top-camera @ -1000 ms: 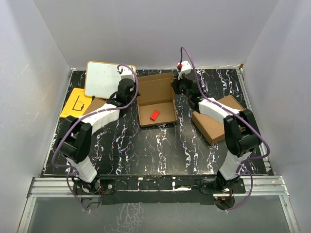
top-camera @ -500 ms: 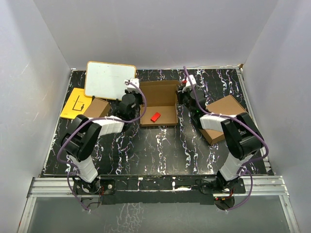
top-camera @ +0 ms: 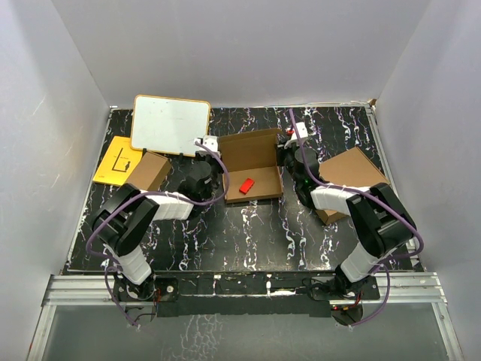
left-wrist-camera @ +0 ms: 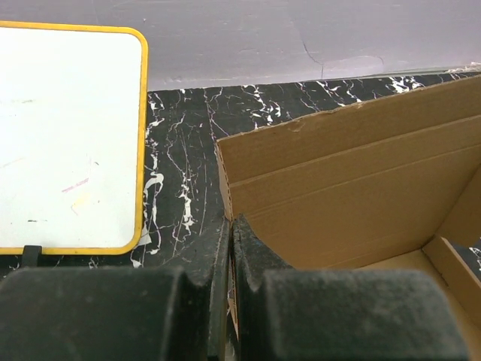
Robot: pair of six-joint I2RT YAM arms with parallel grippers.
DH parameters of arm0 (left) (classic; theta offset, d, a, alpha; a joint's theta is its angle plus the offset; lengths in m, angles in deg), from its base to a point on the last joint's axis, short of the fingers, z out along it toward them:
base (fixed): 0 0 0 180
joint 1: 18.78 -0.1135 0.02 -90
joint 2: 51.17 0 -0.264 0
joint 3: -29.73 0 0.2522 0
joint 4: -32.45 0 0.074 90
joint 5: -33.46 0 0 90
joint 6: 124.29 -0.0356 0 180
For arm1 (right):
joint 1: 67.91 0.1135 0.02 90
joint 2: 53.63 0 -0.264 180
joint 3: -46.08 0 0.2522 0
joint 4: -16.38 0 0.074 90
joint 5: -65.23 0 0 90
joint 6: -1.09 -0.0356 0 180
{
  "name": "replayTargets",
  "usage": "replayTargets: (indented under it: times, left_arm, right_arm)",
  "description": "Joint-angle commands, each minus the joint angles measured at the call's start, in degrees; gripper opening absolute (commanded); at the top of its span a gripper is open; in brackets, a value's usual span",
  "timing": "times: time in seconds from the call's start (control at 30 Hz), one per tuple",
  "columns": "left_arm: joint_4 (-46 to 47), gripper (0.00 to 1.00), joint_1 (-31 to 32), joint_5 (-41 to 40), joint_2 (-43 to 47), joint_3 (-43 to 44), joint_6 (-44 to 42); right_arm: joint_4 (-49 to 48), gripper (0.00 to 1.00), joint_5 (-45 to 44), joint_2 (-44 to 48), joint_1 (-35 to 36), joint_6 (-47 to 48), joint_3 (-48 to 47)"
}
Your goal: Fold the paper box
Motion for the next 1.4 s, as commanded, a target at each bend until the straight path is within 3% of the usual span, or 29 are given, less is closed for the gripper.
replayTargets:
  times: [0.0,0.47,1.37]
  left_arm:
    - [-0.1,0.0,3.99,0.53,1.84,-0.37,2.57]
    - [1.33,0.0,10.09,-9.26,0.29,-1.27,1.76]
    - [3.36,0.0,17.54,-16.46,0.86,-5.8,2.36]
  right_arm:
    - [-6.88,0.09,0.84,3.51,3.03,-3.45,0.99]
    - [-3.88,0.14,-3.53,6.17,5.56,-4.24,4.6]
    - [6.48,0.17,-1.12,15.73,7.28,-3.53,11.98]
